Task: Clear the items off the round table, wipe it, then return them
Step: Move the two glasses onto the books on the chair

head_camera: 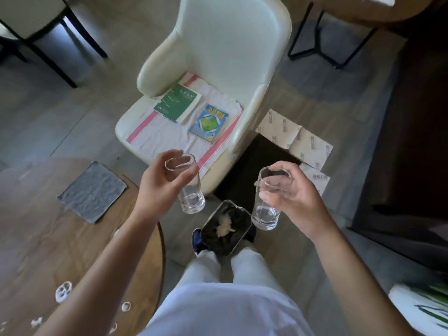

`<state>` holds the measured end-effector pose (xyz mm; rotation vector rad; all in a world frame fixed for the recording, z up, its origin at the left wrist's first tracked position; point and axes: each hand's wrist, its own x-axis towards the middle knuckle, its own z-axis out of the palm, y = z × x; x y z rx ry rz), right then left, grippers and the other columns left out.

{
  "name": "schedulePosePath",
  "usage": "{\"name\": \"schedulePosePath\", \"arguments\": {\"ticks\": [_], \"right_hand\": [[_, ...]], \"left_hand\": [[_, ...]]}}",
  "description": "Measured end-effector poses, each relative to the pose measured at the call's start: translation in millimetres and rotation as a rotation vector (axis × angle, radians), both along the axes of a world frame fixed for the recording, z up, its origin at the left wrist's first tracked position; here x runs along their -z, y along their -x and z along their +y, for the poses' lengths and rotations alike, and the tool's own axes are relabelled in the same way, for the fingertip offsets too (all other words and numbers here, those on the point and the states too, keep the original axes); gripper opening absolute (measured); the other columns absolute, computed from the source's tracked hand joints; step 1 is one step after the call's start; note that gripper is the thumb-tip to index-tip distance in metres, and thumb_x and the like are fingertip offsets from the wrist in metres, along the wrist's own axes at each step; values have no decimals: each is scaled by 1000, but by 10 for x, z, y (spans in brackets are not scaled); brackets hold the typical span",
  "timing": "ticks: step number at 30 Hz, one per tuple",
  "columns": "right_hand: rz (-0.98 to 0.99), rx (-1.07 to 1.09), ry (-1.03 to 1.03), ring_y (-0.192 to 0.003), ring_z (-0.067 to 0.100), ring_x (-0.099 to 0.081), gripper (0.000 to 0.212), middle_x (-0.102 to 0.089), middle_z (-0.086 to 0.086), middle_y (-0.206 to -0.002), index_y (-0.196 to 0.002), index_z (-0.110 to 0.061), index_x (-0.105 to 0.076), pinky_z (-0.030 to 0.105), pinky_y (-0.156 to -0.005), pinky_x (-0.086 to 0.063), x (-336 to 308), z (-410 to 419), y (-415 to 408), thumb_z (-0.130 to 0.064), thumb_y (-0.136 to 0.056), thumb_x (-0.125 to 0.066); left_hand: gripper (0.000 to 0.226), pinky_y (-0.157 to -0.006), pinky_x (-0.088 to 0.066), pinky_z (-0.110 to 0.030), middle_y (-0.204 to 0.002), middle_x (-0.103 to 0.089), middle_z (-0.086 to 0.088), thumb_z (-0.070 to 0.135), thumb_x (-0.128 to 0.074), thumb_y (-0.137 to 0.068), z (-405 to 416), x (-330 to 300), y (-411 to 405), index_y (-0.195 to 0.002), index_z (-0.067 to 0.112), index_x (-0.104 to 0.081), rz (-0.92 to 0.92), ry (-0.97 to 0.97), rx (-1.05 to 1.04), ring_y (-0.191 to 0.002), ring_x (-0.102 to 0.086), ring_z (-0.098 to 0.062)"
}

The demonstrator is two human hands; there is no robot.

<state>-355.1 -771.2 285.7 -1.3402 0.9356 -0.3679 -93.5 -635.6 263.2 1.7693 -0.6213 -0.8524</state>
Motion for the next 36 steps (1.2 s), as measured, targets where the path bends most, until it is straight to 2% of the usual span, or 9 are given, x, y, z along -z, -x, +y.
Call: {"name": "schedulePosePath", "arguments": {"ticks": [4, 7, 9, 12, 14, 21, 26, 30, 36], "right_hand": [[4, -121, -52, -113, 20, -73, 65, -77, 6, -117, -123, -24, -58, 45, -104, -54, 218, -371, -41, -31, -69, -92], [97, -242, 113, -117, 6, -69, 68, -76, -11, -116, -122, -33, -59, 40, -105, -52, 365, -688, -99, -52, -64, -88], [153, -286, 273, -114, 1, -66, 69, -74, -16, -115, -124, -36, -59, 32, -100, -52, 448, -888, -157, -59, -65, -86], [136, -211, 458, -107, 7, -66, 70, -71, -8, -115, -127, -35, -60, 23, -91, -52, 530, -1134, -269, -56, -66, -87], [92, -126, 494, -105, 9, -66, 67, -70, -7, -116, -128, -31, -60, 16, -88, -50, 608, -1298, -366, -44, -69, -90], [12, 13, 402, -125, 10, -63, 69, -65, -1, -132, -136, -22, -60, 25, -94, -58, 1218, -1651, -836, -16, -76, -91], [78, 63, 249, -123, 8, -66, 72, -70, -6, -128, -136, -28, -56, 26, -100, -55, 1808, -1791, -1352, -8, -76, -90], [213, -28, 210, -119, 4, -66, 70, -69, -13, -123, -130, -33, -57, 36, -105, -55, 2151, -1887, -1921, -3, -75, -89], [312, 78, 178, -108, -6, -65, 50, -63, -41, -107, -113, -51, -60, 21, -86, -57, 2379, -2107, -2686, -33, -77, -89]], "left_hand": [[62, -90, -62, -46, -110, -78, 4, 52, -82, -75, -229, 117, 10, -123, 19, -62, -86, -25, -27, -102, -76, -17], [59, -90, -60, -55, -109, -78, -1, 60, -82, -76, -463, 170, 34, -120, 27, -62, -113, -35, -54, -102, -76, -23], [55, -89, -62, -47, -108, -78, 6, 56, -83, -78, -632, 215, 66, -120, 28, -61, -163, -68, -41, -102, -75, -15], [56, -82, -59, -19, -101, -76, 21, 44, -85, -76, -834, 244, 78, -122, 23, -59, -231, -88, -42, -97, -73, 0], [58, -82, -57, -17, -102, -76, 21, 45, -86, -76, -897, 300, 7, -122, 23, -59, -247, -92, -51, -98, -73, -2], [62, -89, -59, -23, -109, -74, 5, 32, -83, -76, -1131, 883, -551, -128, 16, -53, -200, -97, -51, -101, -75, -11], [60, -93, -58, -27, -115, -69, -2, 26, -82, -81, -1489, 1533, -1318, -128, 14, -47, -107, -106, -82, -107, -73, -20], [60, -100, -57, -43, -120, -68, -6, 23, -87, -82, -1787, 1923, -2032, -126, 18, -47, -57, -147, -64, -113, -71, -22], [65, -95, -58, -53, -118, -65, 1, 35, -89, -75, -2323, 2298, -2789, -125, 29, -47, -107, -176, 28, -116, -67, -21]]}}
